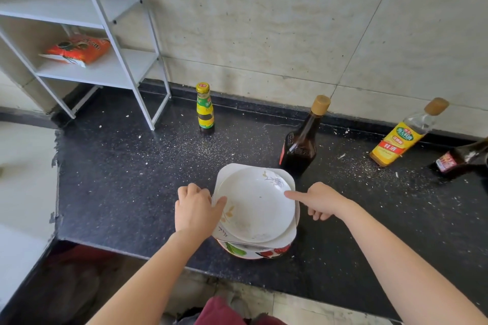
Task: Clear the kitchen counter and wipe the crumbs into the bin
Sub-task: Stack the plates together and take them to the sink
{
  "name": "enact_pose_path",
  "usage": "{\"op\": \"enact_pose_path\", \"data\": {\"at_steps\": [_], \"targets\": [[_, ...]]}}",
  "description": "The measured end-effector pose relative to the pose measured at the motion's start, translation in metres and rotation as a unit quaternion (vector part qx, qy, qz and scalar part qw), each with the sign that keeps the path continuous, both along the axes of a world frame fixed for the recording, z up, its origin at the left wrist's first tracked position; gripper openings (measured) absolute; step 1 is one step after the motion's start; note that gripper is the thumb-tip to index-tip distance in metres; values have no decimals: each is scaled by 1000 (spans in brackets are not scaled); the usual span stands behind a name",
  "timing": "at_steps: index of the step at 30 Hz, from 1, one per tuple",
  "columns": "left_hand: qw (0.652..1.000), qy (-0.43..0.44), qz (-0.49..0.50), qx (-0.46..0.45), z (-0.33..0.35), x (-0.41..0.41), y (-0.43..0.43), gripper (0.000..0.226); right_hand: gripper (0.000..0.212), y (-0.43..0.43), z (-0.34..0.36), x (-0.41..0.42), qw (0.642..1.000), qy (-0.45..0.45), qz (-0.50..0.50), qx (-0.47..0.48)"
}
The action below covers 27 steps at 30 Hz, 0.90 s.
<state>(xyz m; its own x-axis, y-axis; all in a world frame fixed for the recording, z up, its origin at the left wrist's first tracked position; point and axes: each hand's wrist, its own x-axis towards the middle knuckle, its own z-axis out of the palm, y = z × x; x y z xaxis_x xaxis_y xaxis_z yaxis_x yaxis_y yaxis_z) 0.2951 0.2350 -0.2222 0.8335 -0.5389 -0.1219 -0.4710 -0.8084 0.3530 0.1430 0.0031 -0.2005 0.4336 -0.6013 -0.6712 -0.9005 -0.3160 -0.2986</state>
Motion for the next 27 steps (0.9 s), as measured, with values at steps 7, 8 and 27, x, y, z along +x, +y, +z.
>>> {"op": "enact_pose_path", "data": {"at_steps": [7, 8, 27], "targets": [[794, 523, 219, -218, -17, 1, 7, 60, 79, 21, -23, 4, 948, -133, -209, 199], [770, 557, 211, -229, -21, -1, 9, 52, 73, 24, -30, 3, 937, -142, -228, 224], [713, 527, 322, -333, -16, -8, 28, 41, 47, 57, -46, 30, 869, -269, -267, 317]]}}
